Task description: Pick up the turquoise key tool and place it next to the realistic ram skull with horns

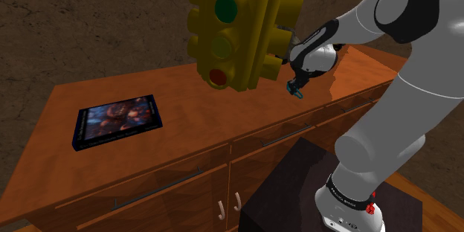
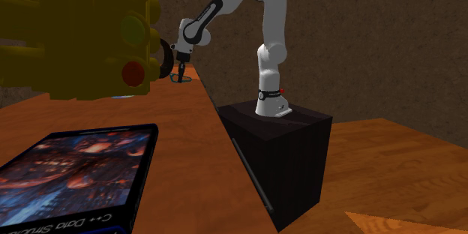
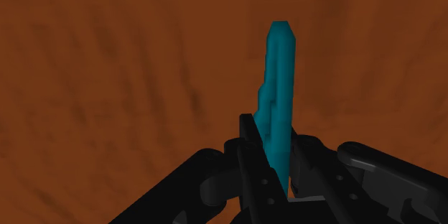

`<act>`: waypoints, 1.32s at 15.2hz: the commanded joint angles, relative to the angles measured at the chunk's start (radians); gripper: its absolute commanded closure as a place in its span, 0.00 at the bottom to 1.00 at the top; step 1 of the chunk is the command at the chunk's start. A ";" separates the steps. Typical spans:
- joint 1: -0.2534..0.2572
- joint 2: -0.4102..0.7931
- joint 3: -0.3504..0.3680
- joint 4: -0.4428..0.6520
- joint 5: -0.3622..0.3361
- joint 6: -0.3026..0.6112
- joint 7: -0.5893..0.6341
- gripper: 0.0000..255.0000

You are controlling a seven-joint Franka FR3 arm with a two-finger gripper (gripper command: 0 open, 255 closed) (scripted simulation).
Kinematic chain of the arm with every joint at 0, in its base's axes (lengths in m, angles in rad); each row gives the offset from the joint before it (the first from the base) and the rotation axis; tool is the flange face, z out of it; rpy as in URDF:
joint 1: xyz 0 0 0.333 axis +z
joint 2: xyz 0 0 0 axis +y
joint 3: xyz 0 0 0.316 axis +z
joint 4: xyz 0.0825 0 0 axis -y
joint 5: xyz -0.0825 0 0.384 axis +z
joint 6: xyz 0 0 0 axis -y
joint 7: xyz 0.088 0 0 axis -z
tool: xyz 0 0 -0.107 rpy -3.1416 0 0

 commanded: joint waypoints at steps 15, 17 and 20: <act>-0.019 -0.121 0.004 0.014 -0.077 -0.127 0.055 0.00; -0.019 -0.120 0.004 0.014 -0.077 -0.127 0.055 0.00; -0.019 -0.120 0.004 0.014 -0.077 -0.127 0.055 0.00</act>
